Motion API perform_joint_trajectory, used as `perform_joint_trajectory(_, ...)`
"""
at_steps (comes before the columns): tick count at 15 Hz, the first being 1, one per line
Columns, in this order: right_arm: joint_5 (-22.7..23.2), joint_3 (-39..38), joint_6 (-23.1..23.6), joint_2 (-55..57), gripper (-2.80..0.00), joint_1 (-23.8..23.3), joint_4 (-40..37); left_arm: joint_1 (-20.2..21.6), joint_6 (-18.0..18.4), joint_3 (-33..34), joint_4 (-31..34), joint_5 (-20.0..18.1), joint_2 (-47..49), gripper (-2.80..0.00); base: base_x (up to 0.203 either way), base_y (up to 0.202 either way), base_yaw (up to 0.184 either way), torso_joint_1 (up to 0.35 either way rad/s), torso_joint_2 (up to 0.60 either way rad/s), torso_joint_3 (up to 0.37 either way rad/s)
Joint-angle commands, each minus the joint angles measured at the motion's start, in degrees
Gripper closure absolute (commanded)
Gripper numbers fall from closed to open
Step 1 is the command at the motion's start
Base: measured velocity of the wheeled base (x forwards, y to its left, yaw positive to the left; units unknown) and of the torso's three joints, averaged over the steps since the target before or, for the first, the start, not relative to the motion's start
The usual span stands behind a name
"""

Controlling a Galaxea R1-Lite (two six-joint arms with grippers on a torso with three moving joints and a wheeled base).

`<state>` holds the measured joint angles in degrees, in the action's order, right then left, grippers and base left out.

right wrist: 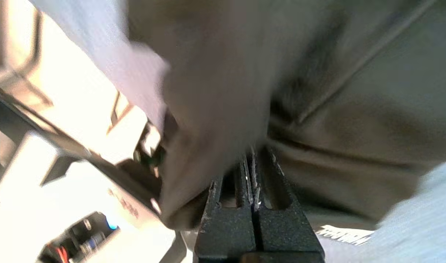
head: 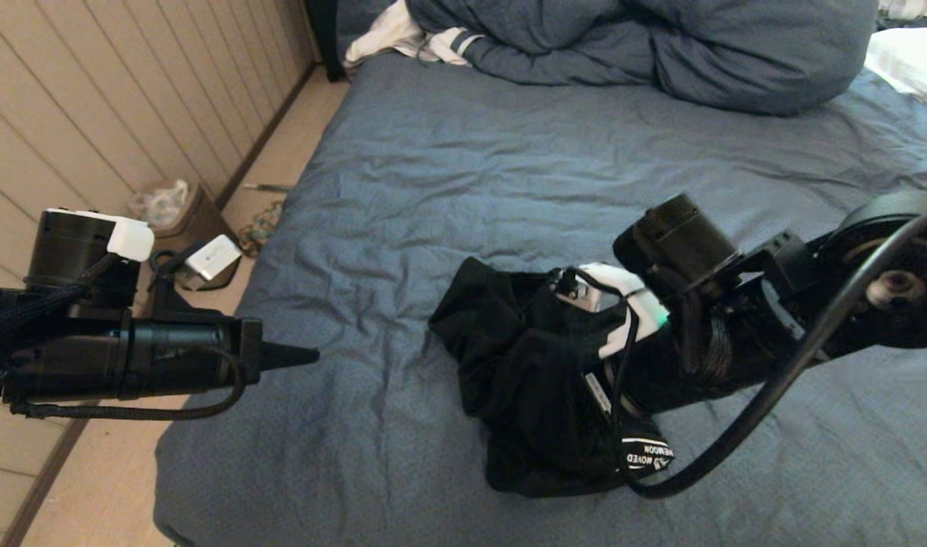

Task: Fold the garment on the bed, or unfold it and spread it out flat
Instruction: Fold the black T-shirt

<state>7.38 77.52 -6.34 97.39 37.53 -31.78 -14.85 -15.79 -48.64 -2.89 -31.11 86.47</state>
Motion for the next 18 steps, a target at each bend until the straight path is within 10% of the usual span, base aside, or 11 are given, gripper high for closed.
perform_joint_trajectory(1, 0.1, 5.0, 0.0, -0.9, 0.00, -0.6, -0.2, 0.0, -0.1, 0.3, -0.1, -0.2, -0.3, 0.00, 0.000, 0.000, 0.000, 0.000, 0.00, 0.000)
perform_joint_trajectory(9, 0.2, 8.7, -0.2, 5.9, 0.00, 0.7, -0.3, 0.0, -0.1, 0.6, -0.1, -0.3, 0.1, 0.00, 0.000, 0.000, 0.000, 0.000, 0.00, 0.000)
perform_joint_trajectory(18, -1.1, -8.5, -0.8, 0.7, 0.00, 10.1, 3.7, 0.0, -0.1, 1.0, -0.1, -0.3, 0.3, 0.00, 0.000, 0.000, 0.000, 0.000, 0.00, 0.000)
